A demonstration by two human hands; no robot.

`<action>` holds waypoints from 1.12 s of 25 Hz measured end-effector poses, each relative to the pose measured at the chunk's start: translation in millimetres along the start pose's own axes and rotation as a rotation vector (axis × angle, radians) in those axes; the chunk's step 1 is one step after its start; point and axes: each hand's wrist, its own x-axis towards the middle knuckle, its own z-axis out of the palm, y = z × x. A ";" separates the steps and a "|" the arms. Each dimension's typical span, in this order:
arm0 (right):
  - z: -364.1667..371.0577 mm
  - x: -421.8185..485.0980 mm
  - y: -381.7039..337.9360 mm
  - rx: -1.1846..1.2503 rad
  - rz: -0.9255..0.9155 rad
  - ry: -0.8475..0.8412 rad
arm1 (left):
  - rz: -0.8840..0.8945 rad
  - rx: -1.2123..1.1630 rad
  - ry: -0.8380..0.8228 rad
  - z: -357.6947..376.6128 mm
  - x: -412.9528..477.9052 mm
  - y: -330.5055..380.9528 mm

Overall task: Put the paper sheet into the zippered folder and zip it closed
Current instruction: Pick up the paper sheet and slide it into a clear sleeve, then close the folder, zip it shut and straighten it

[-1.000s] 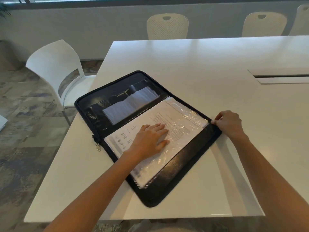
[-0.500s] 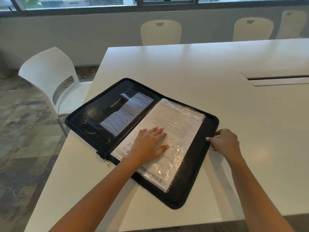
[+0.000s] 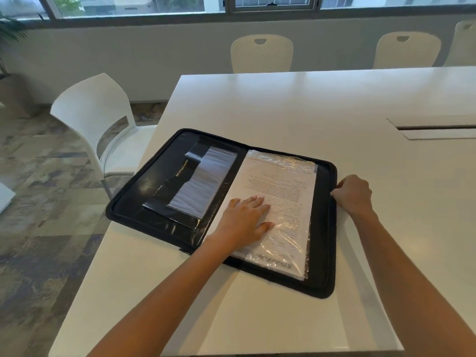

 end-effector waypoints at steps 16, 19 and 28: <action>43.7 -28.2 -67.3 -0.107 -0.395 0.160 | -0.707 0.245 0.217 -50.6 -48.5 -161.4; 54.9 -41.0 -91.0 -0.080 -0.462 0.128 | -0.904 0.208 0.159 -63.0 -58.6 -182.2; 68.8 -72.9 -148.6 0.000 -0.614 0.042 | -0.900 -0.084 0.238 -142.3 -68.4 -195.6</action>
